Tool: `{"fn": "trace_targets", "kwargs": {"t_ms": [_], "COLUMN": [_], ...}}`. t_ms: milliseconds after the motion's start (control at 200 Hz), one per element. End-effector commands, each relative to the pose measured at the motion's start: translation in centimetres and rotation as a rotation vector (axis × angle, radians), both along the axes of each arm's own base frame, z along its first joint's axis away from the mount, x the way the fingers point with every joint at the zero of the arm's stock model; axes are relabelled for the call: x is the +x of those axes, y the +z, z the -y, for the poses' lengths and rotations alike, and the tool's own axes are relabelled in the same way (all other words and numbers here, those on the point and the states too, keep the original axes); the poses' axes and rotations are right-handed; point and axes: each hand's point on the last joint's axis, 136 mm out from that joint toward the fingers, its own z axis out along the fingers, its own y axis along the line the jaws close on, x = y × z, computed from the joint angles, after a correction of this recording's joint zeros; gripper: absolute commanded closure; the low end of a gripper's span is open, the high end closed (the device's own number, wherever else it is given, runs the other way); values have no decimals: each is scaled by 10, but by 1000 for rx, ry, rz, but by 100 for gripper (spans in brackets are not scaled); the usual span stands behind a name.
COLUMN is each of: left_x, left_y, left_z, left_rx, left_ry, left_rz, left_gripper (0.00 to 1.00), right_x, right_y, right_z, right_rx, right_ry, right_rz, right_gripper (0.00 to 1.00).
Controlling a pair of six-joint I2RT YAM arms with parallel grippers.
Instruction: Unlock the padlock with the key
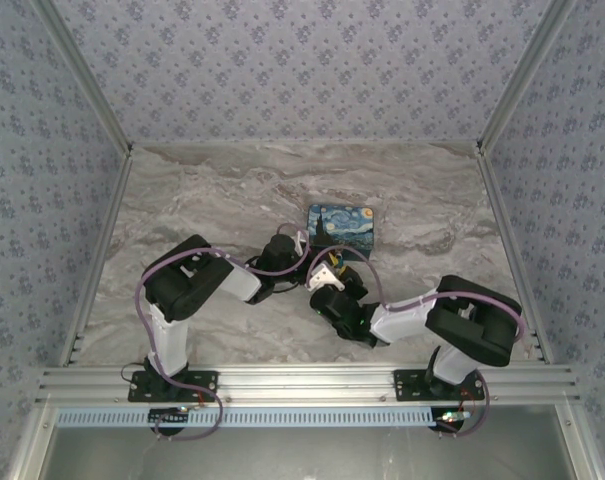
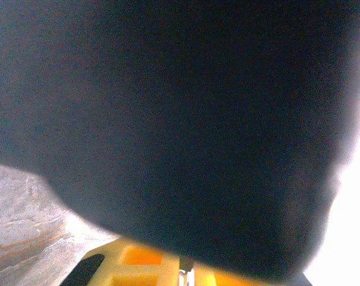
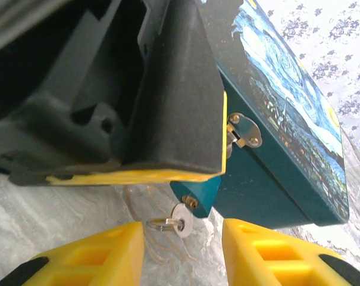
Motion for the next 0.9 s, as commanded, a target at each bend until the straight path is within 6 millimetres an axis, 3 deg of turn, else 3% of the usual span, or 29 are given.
{"fn": "trace_targets", "kwargs": {"t_ms": [0, 200, 605, 894], "left_x": [0, -1, -1, -1], "left_y": [9, 9, 8, 7], "left_z": [1, 1, -1, -3], "left_rx": [2, 5, 10, 15], "left_ry": [-15, -16, -12, -6], "left_rz": [8, 6, 7, 6], "left_gripper": [89, 89, 89, 89], "right_x": [6, 11, 16, 15], "right_y": [4, 4, 2, 3], "right_z": [-9, -13, -9, -7], "right_rx": [12, 23, 43, 173], "right_ry": [35, 65, 53, 70], "right_rz": [10, -2, -15, -68], "right_gripper": [61, 70, 100, 100]}}
